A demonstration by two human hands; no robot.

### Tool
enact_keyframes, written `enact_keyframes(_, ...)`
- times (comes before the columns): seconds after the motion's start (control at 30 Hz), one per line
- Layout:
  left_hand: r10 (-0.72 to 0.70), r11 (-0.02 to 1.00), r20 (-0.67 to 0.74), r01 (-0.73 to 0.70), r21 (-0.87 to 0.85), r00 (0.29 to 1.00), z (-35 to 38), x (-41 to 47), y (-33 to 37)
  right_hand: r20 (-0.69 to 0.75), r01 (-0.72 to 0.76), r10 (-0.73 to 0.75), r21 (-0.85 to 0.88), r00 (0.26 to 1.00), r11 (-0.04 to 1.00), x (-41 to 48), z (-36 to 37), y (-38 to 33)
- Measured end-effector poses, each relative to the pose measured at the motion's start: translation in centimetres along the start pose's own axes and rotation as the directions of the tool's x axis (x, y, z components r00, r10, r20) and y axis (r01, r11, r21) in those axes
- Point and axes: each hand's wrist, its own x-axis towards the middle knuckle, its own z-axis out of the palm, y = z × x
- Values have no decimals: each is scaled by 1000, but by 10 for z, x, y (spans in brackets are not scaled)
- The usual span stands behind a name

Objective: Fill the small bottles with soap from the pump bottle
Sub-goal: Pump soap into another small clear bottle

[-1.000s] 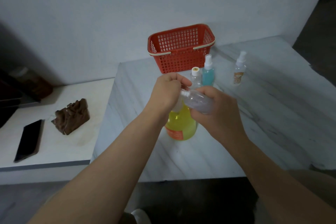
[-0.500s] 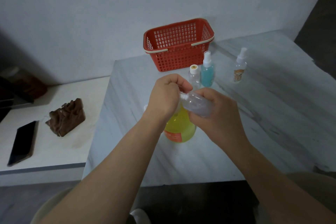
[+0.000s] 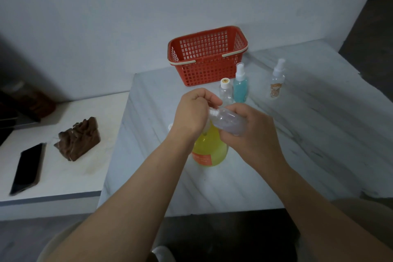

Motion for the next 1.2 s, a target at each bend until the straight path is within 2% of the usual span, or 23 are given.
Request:
enact_keyframes(0.47,-4,1000,-5,3,-18,1000,-2,-4,10,-37,15,-16,-42,999,999,1,0,-2)
enact_keyframes(0.9,8,1000,35,-7,-20,999,1,3,-3,-33,12,-12,2,999,1000,2,4,5)
enact_keyframes(1.2,-9,1000,18,9,-13,1000,0,1,-1,-7,-3,3,-45,1000,999,0,2,3)
